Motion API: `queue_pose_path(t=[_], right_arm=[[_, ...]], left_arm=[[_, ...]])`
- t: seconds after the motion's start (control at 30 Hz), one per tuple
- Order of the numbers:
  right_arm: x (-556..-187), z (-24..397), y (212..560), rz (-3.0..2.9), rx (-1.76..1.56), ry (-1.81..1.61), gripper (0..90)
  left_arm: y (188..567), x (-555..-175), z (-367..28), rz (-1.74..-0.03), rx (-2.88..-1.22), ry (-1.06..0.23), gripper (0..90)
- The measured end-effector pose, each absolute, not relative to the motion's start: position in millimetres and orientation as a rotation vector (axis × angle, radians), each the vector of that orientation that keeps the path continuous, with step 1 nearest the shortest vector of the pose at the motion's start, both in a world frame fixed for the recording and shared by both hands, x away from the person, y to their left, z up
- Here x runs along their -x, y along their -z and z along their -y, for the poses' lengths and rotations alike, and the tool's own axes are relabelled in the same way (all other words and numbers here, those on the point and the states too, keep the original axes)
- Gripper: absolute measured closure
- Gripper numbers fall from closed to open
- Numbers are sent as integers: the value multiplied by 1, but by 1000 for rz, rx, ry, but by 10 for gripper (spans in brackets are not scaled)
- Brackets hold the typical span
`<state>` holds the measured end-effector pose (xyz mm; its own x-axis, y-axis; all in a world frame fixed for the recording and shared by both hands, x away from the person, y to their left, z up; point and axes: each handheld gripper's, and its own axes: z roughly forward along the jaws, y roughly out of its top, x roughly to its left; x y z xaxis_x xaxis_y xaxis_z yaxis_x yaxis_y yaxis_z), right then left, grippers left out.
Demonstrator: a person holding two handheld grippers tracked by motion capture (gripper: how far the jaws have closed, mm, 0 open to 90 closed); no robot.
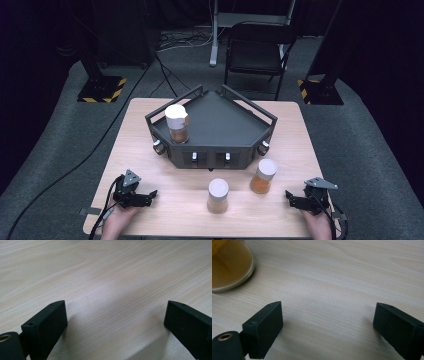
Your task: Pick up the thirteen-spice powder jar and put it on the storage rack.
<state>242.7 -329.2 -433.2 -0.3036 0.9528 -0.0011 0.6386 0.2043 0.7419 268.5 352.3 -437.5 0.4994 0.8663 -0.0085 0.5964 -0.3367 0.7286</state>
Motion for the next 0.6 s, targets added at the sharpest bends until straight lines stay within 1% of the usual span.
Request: queue_pose_path(t=[0.2, 0.6], right_arm=[[-243, 329, 433, -2020, -1475, -896, 81], [-243, 329, 433, -2019, -1476, -896, 81]], left_arm=[[437, -268, -352, -1204, -2059, -506, 24], [437, -268, -352, -1204, -2063, -507, 25]])
